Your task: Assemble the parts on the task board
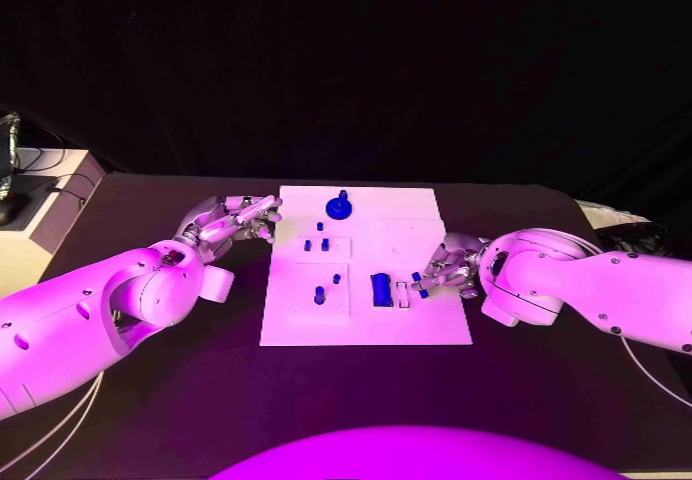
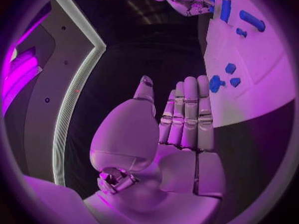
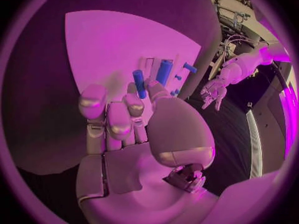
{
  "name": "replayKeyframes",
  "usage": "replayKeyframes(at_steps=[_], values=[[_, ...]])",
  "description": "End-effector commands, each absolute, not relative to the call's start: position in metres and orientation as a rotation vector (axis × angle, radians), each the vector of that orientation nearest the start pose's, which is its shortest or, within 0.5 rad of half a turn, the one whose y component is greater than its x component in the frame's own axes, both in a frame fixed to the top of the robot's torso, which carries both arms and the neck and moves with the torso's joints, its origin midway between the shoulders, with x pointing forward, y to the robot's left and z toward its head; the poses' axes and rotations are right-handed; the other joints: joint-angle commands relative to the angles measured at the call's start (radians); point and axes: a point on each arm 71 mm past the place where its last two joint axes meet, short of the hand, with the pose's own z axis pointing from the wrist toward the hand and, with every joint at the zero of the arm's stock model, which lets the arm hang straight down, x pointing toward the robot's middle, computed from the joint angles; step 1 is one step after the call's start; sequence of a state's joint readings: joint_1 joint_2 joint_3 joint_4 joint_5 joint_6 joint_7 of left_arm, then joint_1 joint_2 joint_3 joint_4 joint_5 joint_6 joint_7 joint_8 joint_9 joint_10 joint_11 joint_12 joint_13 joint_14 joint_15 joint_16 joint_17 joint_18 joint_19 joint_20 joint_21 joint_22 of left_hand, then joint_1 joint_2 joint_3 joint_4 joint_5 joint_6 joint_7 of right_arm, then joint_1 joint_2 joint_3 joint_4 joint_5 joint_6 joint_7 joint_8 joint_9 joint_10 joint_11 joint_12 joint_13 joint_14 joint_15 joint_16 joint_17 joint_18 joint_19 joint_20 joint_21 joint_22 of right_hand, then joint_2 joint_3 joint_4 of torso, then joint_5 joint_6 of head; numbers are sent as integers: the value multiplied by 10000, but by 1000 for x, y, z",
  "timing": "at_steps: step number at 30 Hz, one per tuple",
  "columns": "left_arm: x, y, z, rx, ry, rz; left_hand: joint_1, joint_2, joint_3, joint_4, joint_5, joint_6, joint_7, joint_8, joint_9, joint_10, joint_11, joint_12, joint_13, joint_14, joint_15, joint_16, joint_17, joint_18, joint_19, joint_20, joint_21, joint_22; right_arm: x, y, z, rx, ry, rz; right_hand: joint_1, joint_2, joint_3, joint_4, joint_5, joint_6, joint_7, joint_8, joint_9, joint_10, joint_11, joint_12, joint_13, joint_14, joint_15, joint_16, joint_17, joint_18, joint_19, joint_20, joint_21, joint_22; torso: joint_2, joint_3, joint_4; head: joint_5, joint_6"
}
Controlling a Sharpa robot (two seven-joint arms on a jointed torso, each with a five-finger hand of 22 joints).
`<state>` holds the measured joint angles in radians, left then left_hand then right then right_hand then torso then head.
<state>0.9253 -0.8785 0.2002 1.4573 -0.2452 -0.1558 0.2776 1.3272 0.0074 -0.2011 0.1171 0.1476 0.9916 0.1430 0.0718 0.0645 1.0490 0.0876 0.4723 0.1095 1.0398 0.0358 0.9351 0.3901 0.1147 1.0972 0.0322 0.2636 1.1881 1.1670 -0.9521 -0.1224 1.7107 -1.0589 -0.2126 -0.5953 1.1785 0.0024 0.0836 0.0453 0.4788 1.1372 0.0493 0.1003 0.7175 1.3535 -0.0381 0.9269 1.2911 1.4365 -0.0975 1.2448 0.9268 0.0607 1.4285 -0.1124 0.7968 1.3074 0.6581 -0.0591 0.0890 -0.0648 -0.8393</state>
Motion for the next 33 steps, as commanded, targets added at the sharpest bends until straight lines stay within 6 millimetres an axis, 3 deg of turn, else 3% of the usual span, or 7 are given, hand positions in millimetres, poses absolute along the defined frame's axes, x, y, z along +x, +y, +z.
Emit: replayKeyframes(at_steps=[1,14,33], values=[[474,238,-231,-10699,15646,-15446,-59,-108,50,0,13,-7,-12,-2,8,-14,-16,3,-17,-16,-10,44,-8,-156,42,37,-43,17,426,-219,-246,4779,21983,4481,-59,47,2613,-2681,41,59,9,3,-17,89,-51,-45,-14,-20,-39,-50,-29,56,-70,-3,-68,939,-2,-20,23,-41,0],[474,239,-230,-10663,15552,-15445,-77,-163,125,56,5,-206,-16,-11,10,-14,-28,-4,-13,-12,-18,45,1,-156,53,34,-55,31,424,-208,-263,4661,22241,4163,-44,67,2592,-2727,25,79,14,-16,-22,84,-49,-72,-34,-23,-38,-86,-82,63,-85,-4,-126,924,-1,-29,90,-51,-50],[474,240,-231,-10689,15590,-15395,-81,-167,153,87,2,-185,-7,2,9,-16,-21,-4,-10,-12,-14,45,5,-157,56,34,-60,38,420,-209,-259,4466,21729,3974,-83,49,2519,-2736,13,133,-22,-28,-40,109,-70,-111,-73,-18,-52,-104,-111,63,-78,-12,-151,917,-12,-56,152,-58,-115]])
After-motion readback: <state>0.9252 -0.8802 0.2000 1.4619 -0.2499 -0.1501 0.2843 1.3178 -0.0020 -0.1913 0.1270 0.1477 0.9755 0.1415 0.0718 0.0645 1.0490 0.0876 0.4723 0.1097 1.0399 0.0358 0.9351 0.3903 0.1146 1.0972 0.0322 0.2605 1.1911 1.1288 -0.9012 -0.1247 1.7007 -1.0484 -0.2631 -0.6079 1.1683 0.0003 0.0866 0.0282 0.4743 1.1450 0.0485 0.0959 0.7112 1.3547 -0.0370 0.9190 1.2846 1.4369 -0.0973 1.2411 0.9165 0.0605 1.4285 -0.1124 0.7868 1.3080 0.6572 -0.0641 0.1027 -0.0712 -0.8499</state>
